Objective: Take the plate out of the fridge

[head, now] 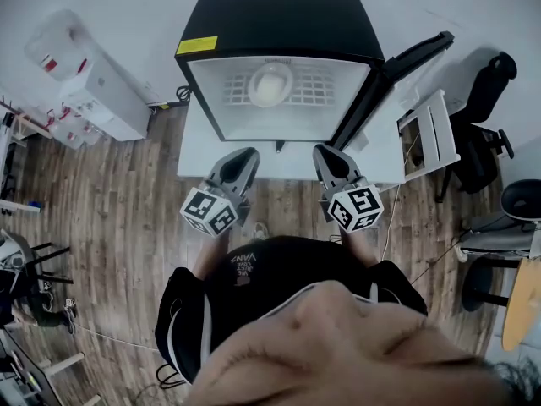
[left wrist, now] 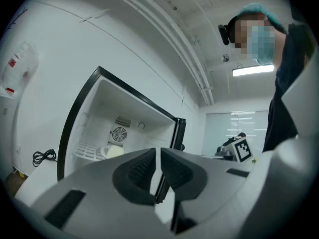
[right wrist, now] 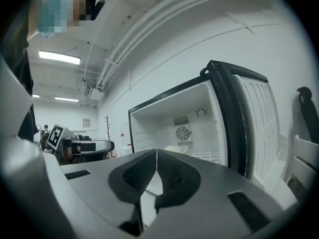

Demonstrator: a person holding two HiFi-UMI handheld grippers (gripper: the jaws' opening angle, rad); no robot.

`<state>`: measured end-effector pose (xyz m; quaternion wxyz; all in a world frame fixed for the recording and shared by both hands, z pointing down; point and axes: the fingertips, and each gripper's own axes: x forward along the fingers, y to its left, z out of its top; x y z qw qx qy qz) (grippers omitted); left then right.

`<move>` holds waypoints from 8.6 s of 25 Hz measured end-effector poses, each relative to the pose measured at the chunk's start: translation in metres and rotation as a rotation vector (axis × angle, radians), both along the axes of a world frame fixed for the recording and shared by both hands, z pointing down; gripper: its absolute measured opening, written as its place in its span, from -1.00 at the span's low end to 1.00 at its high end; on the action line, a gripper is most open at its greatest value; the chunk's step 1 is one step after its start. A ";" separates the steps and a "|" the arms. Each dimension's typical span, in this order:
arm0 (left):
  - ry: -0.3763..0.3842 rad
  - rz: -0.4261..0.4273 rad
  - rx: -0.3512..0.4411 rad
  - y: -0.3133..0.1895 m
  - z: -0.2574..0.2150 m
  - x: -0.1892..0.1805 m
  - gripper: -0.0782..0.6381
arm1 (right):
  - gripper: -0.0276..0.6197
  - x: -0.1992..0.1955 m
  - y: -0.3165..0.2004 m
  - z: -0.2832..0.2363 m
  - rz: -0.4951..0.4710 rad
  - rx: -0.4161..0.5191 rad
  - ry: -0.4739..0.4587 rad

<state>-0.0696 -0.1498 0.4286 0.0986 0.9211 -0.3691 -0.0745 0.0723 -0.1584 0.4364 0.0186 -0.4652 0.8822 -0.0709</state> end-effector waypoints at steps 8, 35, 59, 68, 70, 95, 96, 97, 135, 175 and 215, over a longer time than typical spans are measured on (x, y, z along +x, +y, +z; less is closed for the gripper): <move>0.001 0.058 -0.015 -0.040 0.001 -0.019 -0.67 | -0.88 -0.020 -0.034 -0.004 0.054 0.010 -0.013; 0.029 0.089 -0.067 -0.117 0.017 -0.009 -0.67 | -0.88 -0.024 -0.104 0.002 0.038 -0.014 0.015; 0.384 -0.031 -0.551 -0.162 0.076 -0.007 -0.42 | -0.88 -0.016 -0.132 0.007 -0.033 -0.023 0.017; 0.535 -0.061 -0.677 -0.172 0.083 -0.003 -0.29 | -0.88 -0.010 -0.132 0.007 -0.023 -0.021 0.008; 0.557 -0.076 -0.692 -0.173 0.084 -0.002 -0.28 | -0.88 -0.009 -0.132 0.006 -0.026 -0.015 0.006; 0.649 -0.202 -0.808 -0.192 0.100 0.004 -0.28 | -0.88 0.003 -0.133 0.006 -0.011 -0.012 -0.005; 0.652 -0.204 -0.813 -0.193 0.101 0.005 -0.29 | -0.88 0.003 -0.132 0.006 -0.009 -0.013 -0.005; 0.655 -0.206 -0.817 -0.193 0.102 0.005 -0.33 | -0.88 0.004 -0.132 0.006 -0.009 -0.013 -0.005; 0.752 -0.237 -0.904 -0.190 0.104 0.004 -0.44 | -0.88 -0.003 -0.132 0.008 -0.042 -0.017 -0.010; 0.802 -0.125 -0.883 -0.160 0.093 -0.004 -0.69 | -0.88 -0.009 -0.119 0.016 -0.028 -0.036 -0.021; 0.777 0.173 -0.929 -0.099 0.087 -0.010 -0.69 | -0.50 -0.020 -0.130 0.079 0.035 -0.405 -0.491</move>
